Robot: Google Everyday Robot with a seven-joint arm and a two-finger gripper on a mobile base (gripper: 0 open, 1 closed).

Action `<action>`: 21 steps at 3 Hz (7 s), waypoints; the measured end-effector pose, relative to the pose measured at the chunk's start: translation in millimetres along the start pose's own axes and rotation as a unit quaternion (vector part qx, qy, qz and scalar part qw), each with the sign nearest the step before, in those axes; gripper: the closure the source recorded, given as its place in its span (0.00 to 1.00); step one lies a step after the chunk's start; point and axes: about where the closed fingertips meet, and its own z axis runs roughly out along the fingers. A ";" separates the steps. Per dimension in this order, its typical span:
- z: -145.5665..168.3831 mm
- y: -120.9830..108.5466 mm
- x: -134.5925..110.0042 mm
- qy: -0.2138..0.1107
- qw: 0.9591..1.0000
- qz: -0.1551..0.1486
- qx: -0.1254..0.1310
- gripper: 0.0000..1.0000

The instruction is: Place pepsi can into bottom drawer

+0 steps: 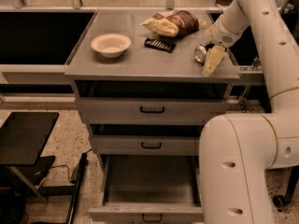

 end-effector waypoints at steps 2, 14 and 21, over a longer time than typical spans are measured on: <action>11.9 2.3 3.6 -0.008 1.000 0.011 -0.007 0.00; -48.1 9.7 -59.2 -0.047 0.990 0.113 0.074 1.00; -100.5 214.1 -83.2 -0.103 0.976 0.187 0.034 1.00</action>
Offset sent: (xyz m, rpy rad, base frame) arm 0.0125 -0.0130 -0.0119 0.0469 0.0668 -0.0153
